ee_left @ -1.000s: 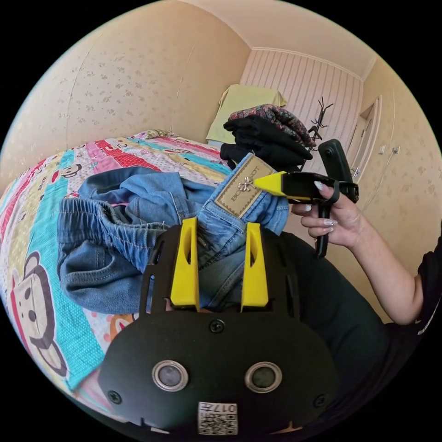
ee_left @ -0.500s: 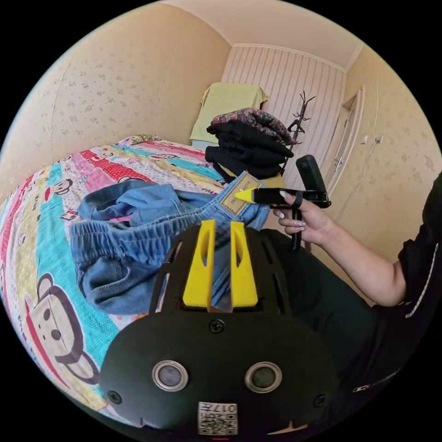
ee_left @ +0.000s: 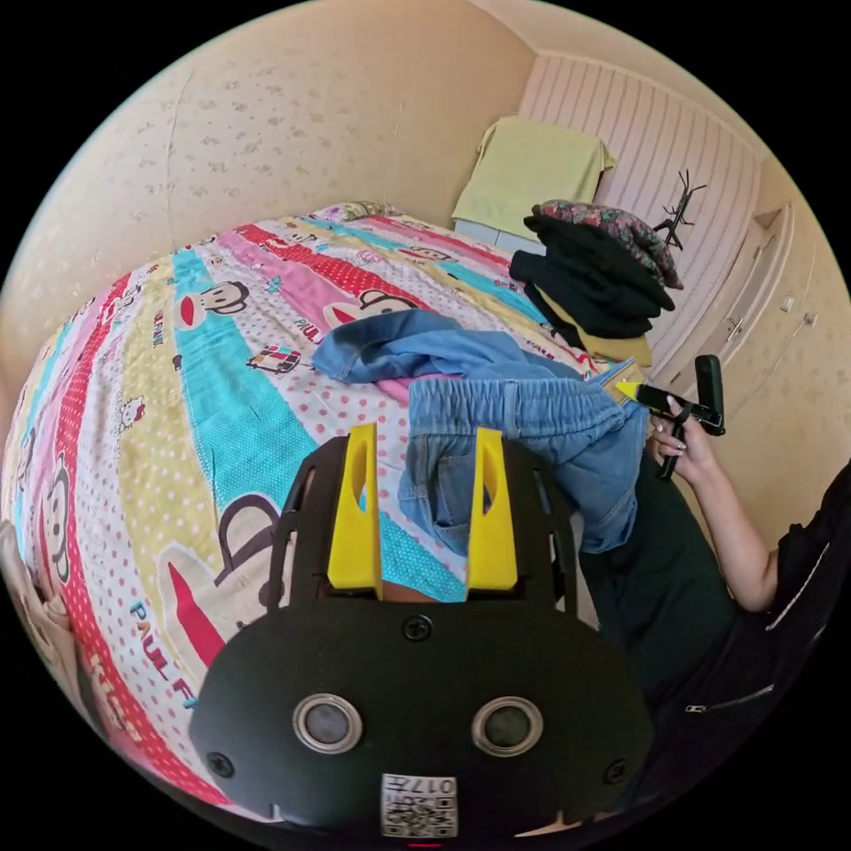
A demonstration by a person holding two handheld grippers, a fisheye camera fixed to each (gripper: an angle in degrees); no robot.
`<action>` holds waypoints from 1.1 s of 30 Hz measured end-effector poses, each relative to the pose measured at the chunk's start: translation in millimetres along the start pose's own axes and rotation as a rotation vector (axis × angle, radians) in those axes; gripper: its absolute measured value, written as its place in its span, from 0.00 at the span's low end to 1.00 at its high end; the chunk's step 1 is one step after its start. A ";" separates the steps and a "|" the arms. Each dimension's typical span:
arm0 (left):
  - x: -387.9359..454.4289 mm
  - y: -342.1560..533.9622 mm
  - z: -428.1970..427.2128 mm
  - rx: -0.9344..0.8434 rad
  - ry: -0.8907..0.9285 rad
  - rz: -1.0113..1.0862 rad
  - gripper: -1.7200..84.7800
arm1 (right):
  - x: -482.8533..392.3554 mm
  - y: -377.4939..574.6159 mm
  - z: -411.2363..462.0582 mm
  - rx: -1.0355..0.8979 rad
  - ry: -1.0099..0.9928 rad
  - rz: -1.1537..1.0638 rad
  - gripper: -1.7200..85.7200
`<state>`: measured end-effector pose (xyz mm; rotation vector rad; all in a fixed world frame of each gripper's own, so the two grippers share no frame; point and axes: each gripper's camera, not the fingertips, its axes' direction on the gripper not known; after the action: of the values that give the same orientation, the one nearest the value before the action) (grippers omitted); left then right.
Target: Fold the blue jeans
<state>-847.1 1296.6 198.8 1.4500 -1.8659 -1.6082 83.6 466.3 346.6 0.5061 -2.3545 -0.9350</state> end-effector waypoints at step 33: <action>388.4 -27.8 -284.3 1.098 0.144 0.118 0.07 | -450.4 -242.8 -284.9 0.551 -0.006 -0.924 0.07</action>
<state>-799.5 822.5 125.1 1.6465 -2.8135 -0.3084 642.1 390.3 187.8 1.9050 -2.3459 -0.5867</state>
